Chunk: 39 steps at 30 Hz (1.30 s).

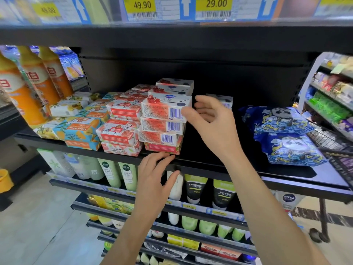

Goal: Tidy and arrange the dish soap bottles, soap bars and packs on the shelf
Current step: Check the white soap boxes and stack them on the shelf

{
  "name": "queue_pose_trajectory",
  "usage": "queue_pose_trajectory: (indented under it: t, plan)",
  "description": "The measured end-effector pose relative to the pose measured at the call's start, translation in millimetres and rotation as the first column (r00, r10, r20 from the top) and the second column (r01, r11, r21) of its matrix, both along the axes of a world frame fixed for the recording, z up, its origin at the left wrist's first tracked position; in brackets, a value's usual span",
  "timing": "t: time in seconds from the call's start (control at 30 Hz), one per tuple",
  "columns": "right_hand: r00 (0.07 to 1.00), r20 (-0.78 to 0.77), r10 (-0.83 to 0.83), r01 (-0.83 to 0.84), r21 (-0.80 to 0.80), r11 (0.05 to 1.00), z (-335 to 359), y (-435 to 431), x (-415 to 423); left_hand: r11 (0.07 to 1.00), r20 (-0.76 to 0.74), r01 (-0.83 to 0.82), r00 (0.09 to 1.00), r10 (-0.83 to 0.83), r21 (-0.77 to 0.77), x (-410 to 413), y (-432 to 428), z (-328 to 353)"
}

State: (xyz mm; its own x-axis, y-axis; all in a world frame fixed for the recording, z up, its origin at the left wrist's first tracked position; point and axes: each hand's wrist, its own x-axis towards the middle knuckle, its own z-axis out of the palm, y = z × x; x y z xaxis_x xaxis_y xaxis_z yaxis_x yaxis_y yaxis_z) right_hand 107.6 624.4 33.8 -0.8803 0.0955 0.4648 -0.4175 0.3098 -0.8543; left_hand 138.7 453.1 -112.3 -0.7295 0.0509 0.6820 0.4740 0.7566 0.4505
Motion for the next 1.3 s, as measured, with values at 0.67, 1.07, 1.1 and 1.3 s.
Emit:
queue_pose_trajectory:
  t: [0.67,1.07,1.1,1.3]
  plan:
    - [0.926,0.248,-0.285,0.31,-0.064,0.949,-53,71,-158,0.998,0.025,0.045,0.999,-0.046,0.044,1,1,-1]
    - [0.873,0.216,-0.436,0.429,0.082,0.899,-53,65,-151,0.997,0.043,0.048,0.998,-0.051,0.062,3,3,-1]
    - [0.867,0.199,-0.456,0.449,0.084,0.89,-51,62,-147,0.997,0.045,0.048,0.998,-0.051,0.061,3,3,-1]
    - [0.846,-0.129,-0.518,0.533,0.263,0.804,-44,43,-101,0.997,0.048,0.033,0.998,-0.036,0.064,5,5,0]
